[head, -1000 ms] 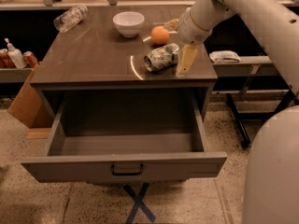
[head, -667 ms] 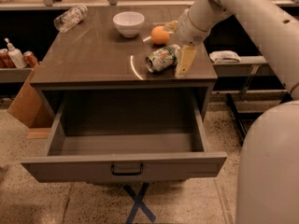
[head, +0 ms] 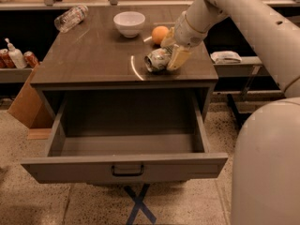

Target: Place 7up can into top drawer

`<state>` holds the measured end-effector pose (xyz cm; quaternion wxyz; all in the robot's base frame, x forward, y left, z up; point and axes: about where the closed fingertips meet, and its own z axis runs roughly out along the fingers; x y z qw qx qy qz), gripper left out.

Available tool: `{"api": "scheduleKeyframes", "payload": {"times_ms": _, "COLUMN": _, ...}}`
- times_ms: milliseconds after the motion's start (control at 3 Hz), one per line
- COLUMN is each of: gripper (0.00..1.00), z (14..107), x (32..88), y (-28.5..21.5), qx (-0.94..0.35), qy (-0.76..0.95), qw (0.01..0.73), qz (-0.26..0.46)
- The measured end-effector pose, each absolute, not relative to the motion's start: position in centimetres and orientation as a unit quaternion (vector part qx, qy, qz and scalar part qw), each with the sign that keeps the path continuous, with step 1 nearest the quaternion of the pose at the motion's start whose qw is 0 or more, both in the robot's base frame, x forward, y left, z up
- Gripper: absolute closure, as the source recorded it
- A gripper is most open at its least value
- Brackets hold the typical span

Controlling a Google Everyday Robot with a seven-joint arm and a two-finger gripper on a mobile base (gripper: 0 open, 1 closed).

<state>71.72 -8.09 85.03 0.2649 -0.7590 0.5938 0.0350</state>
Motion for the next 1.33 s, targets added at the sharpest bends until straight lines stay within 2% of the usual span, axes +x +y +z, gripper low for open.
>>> {"api": "scheduleKeyframes", "payload": {"times_ms": 667, "gripper": 0.89, "z": 84.6, "x": 71.0, "y": -7.5, "qx": -0.759, "qy": 0.592, "qw": 0.268, "qz": 0.047}}
{"api": "scheduleKeyframes", "payload": {"times_ms": 1000, "gripper": 1.00, "z": 87.1, "x": 68.1, "y": -7.5, "qx": -0.764, "qy": 0.579, "qw": 0.283, "qz": 0.034}}
{"api": "scheduleKeyframes", "payload": {"times_ms": 1333, "gripper": 1.00, "z": 89.3, "x": 62.3, "y": -7.8, "qx": -0.763, "qy": 0.586, "qw": 0.273, "qz": 0.027}}
